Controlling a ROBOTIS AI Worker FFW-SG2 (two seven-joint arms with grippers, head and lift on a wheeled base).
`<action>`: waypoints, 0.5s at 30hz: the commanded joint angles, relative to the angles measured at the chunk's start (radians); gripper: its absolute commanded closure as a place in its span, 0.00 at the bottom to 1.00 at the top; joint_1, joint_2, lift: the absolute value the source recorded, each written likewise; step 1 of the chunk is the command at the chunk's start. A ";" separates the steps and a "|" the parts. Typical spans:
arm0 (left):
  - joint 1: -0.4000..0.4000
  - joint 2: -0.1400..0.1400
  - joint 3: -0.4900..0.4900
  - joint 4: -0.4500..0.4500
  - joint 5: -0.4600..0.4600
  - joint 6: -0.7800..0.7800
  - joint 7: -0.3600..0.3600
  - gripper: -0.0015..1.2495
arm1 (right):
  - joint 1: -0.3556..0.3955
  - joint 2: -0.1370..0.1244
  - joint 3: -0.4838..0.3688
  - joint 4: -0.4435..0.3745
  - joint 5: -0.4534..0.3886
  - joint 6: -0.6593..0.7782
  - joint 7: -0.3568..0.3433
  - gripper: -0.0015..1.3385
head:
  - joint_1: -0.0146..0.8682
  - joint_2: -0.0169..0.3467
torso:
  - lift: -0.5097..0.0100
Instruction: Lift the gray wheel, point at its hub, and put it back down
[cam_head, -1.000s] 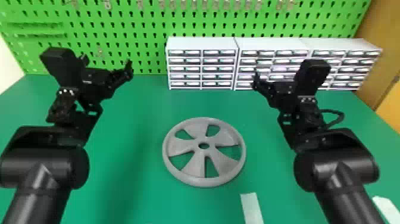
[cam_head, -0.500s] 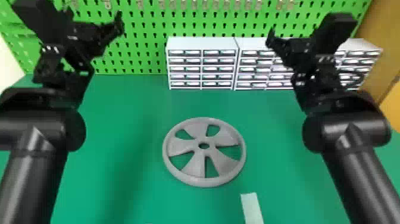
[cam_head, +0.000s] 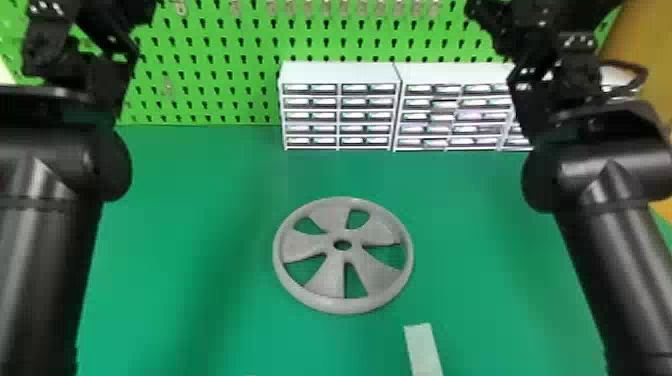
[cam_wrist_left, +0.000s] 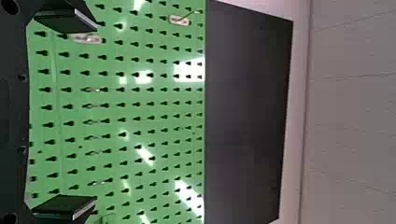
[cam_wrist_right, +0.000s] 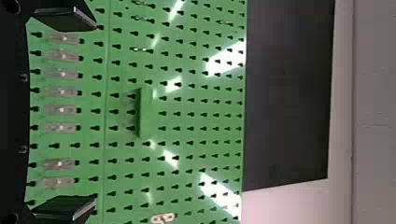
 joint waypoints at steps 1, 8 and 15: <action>-0.039 -0.001 -0.011 -0.002 0.000 -0.018 0.013 0.00 | -0.031 -0.002 -0.002 -0.003 0.008 -0.008 0.001 0.00 | 0.80 0.18 | 0.81; -0.094 -0.001 -0.011 -0.017 -0.018 -0.029 0.019 0.00 | -0.081 -0.003 -0.008 -0.014 0.022 -0.029 0.001 0.00 | 0.80 0.18 | 0.81; -0.143 0.002 -0.018 -0.032 -0.035 -0.038 0.020 0.00 | -0.135 -0.021 -0.009 -0.045 0.045 -0.029 0.001 0.00 | 0.80 0.18 | 0.81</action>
